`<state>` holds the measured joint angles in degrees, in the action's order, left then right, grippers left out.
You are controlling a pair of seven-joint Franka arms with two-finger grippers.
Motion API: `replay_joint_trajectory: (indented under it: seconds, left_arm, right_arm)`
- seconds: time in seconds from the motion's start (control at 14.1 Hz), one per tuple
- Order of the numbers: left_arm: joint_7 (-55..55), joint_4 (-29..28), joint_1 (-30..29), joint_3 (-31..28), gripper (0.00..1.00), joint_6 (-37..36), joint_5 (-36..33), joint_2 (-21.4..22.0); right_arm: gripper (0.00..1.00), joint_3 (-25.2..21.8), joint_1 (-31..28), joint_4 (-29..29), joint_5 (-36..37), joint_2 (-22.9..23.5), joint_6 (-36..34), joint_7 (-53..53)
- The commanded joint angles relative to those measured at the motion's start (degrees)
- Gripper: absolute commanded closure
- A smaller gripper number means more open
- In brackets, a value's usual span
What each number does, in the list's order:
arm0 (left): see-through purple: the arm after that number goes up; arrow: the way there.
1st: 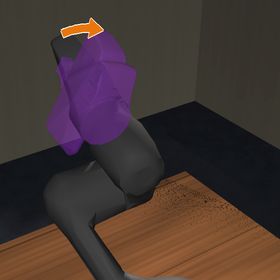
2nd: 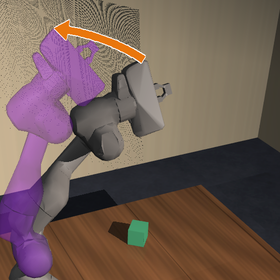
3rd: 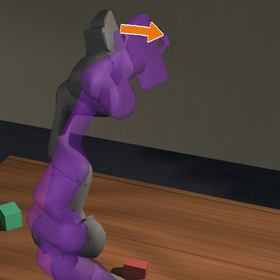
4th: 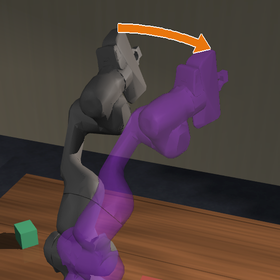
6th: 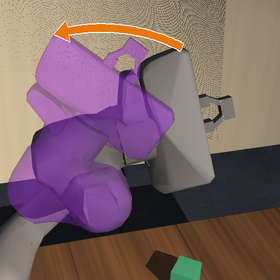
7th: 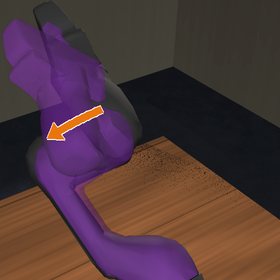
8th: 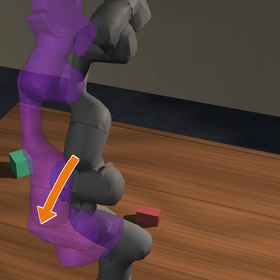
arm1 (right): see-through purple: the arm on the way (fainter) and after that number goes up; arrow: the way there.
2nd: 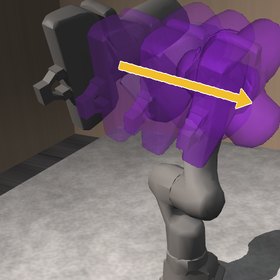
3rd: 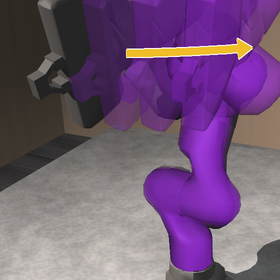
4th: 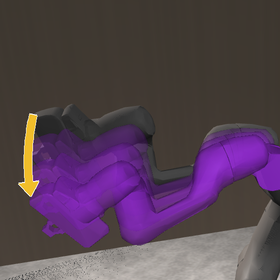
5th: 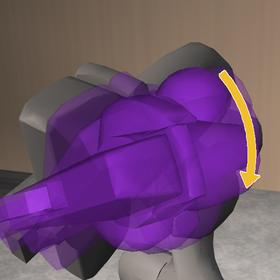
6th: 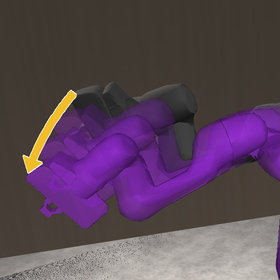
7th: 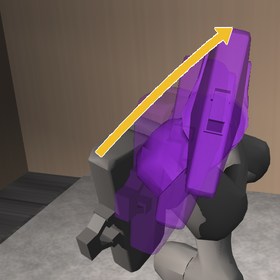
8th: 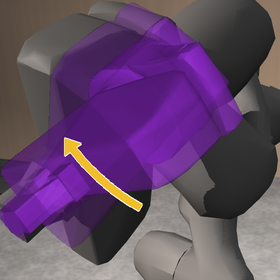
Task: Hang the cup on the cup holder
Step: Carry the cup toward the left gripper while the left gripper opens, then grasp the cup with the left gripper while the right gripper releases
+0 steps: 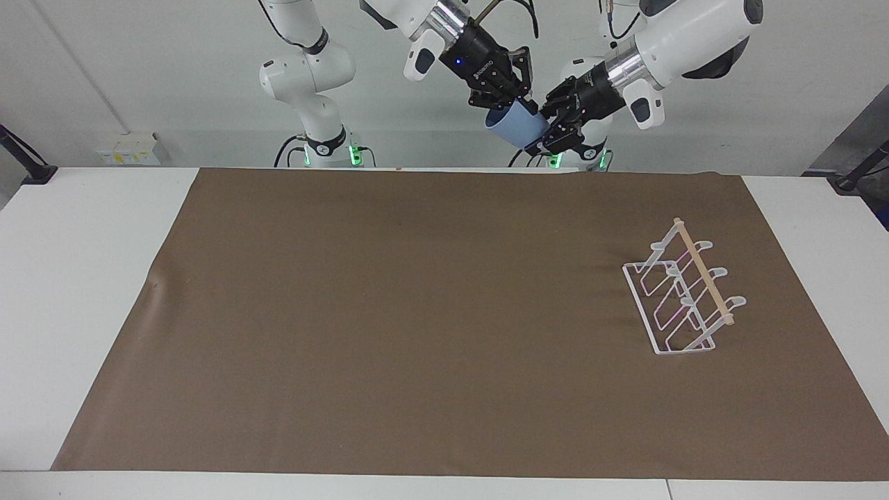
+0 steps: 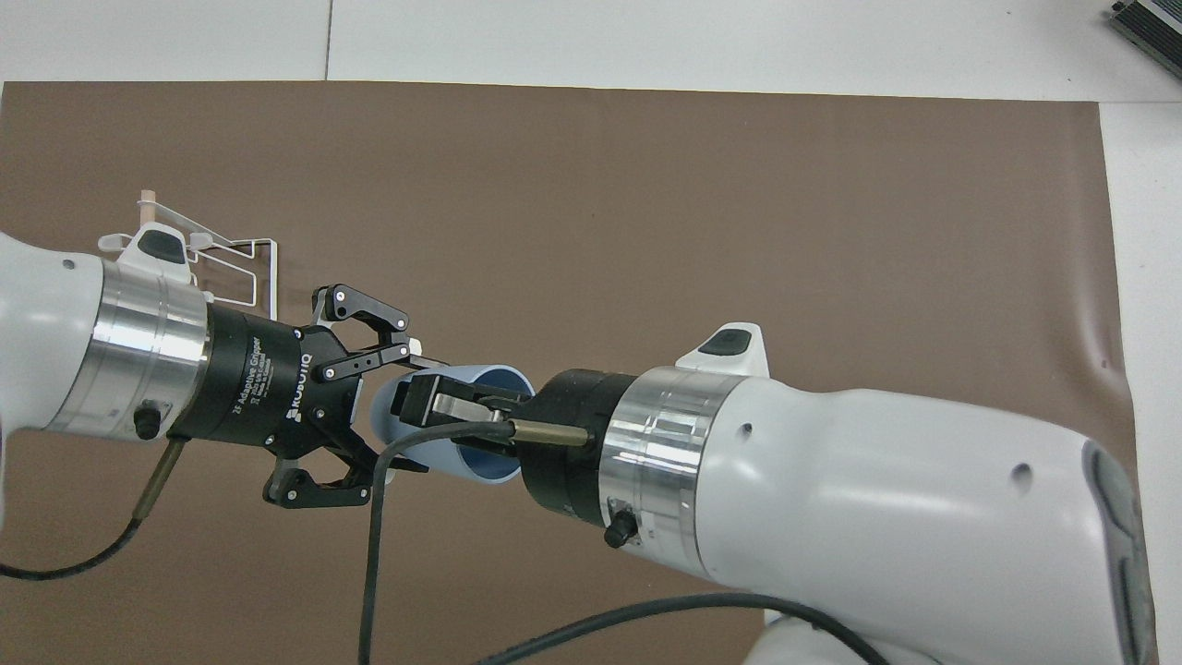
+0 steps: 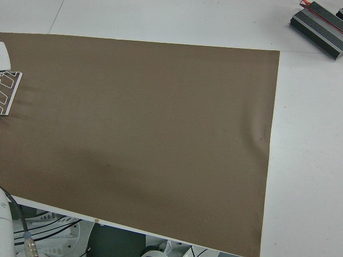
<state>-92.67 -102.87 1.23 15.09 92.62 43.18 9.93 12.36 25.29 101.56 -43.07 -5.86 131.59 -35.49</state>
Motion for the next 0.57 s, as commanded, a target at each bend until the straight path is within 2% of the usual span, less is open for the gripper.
replay_joint_trajectory:
  seconds: [0.0, 0.14, 0.5]
  left_arm:
    - [-0.32, -1.19, -0.61, -0.42, 1.0, -0.16, -0.73, 1.14]
    - [-0.4, -1.89, -0.7, -0.42, 1.0, 0.19, -2.38, 1.49]
    - [1.35, -1.81, -0.52, -0.33, 1.0, 2.11, -13.88, 1.41]
  right_arm:
    - [0.0, 0.47, -0.5, 1.1, -1.23, -0.91, 0.77, -0.72]
    - [0.0, 0.38, -0.5, 1.1, -1.23, -1.0, 0.77, -0.72]
    - [0.0, 0.38, -0.5, 1.1, -1.23, -0.91, 0.77, -0.55]
